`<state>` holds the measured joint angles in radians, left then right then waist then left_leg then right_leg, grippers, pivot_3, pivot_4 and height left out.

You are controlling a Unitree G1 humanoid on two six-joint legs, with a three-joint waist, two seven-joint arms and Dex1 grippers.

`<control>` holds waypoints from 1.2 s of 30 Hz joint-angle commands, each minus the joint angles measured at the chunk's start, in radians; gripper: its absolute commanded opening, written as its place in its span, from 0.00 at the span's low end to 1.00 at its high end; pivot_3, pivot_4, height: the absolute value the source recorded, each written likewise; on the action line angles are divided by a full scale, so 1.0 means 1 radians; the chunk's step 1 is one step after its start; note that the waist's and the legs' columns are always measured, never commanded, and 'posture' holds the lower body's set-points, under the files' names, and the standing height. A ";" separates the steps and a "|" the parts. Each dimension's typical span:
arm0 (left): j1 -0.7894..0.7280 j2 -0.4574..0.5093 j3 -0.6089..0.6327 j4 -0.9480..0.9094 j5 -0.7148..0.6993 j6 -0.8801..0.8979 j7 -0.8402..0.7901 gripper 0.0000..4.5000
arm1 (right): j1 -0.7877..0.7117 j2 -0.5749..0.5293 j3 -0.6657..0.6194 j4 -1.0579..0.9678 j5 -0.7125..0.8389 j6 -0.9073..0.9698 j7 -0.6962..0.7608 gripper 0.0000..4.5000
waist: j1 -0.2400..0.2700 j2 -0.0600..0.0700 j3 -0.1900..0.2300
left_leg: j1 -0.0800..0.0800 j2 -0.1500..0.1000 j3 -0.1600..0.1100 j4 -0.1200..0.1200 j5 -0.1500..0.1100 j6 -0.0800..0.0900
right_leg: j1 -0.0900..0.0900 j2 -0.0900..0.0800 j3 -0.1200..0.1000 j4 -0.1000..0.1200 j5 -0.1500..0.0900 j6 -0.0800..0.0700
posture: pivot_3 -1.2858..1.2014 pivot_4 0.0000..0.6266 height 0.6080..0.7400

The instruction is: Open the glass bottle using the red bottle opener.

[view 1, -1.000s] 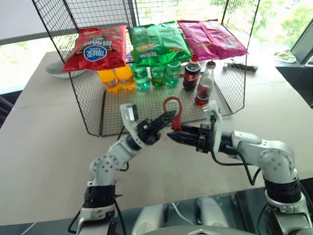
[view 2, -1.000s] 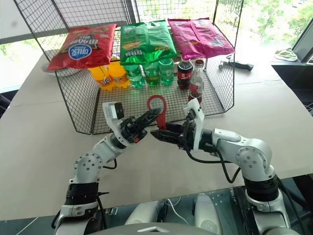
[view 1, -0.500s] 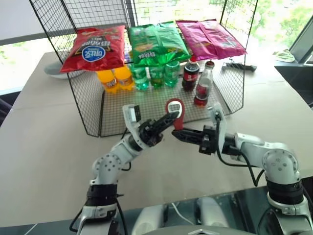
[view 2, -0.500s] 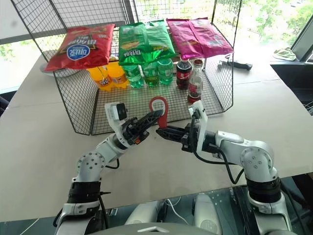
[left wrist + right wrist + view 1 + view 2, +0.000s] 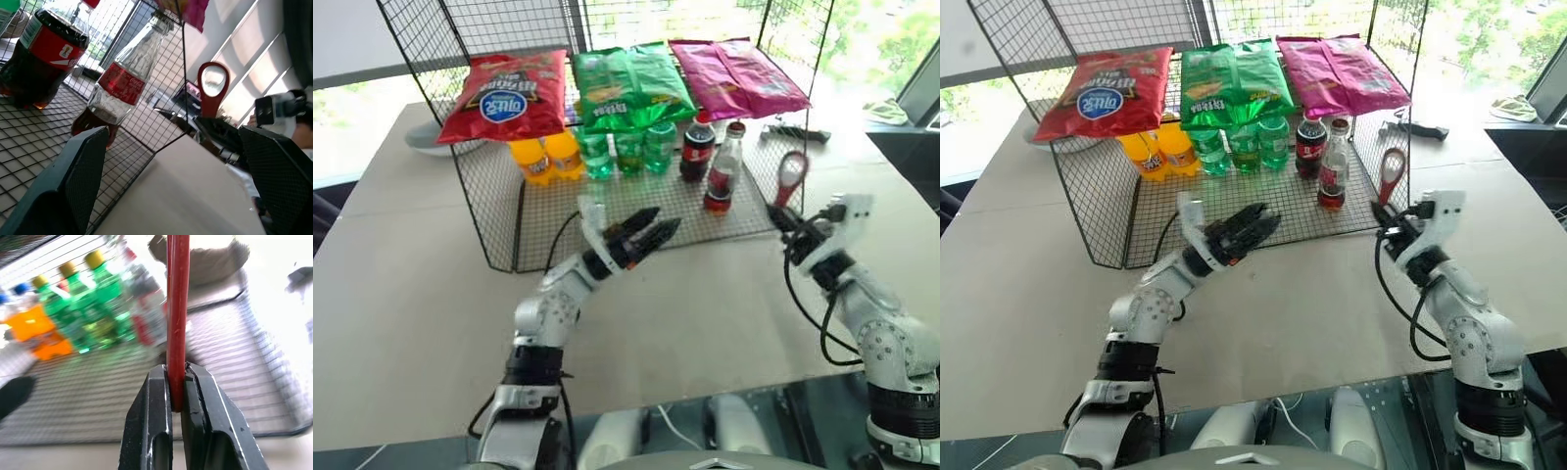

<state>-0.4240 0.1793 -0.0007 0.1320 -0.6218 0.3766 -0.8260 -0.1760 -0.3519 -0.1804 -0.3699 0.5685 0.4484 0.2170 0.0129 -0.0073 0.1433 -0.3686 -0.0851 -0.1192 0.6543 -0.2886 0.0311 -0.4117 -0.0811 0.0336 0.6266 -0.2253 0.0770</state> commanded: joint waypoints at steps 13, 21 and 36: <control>-0.499 -0.160 -0.037 0.707 0.356 -0.568 0.081 0.98 | 0.053 0.047 0.138 -0.078 -0.488 -0.358 -0.070 0.00 | -0.004 -0.001 0.000 | -0.003 0.000 0.000 0.001 0.000 0.000 | -0.003 0.000 0.000 -0.001 0.000 0.000 | 0.52 0.24 1.00; -0.655 -0.215 -0.016 0.948 0.447 -0.735 0.177 0.98 | 0.077 0.072 0.148 -0.143 -0.540 -0.335 -0.086 0.00 | -0.002 -0.001 0.000 | -0.004 -0.001 -0.001 0.003 0.000 0.000 | -0.002 0.001 -0.001 0.000 0.000 0.000 | 0.52 0.24 1.00; -0.771 -0.273 -0.020 1.132 0.614 -0.802 0.407 0.98 | 0.095 0.124 0.189 -0.250 -0.624 -0.277 -0.101 0.00 | -0.003 -0.001 0.000 | -0.004 -0.001 -0.001 0.004 0.000 0.000 | -0.002 0.001 -0.001 0.001 0.000 0.001 | 0.52 0.24 1.00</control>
<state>-1.1740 -0.0835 -0.0116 1.2705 -0.0258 -0.4059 -0.4326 -0.0814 -0.2305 0.0033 -0.5660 -0.0438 0.1717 0.1233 0.0098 -0.0086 0.1432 -0.3724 -0.0865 -0.1201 0.6585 -0.2883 0.0314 -0.4140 -0.0797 0.0329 0.6276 -0.2252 0.0775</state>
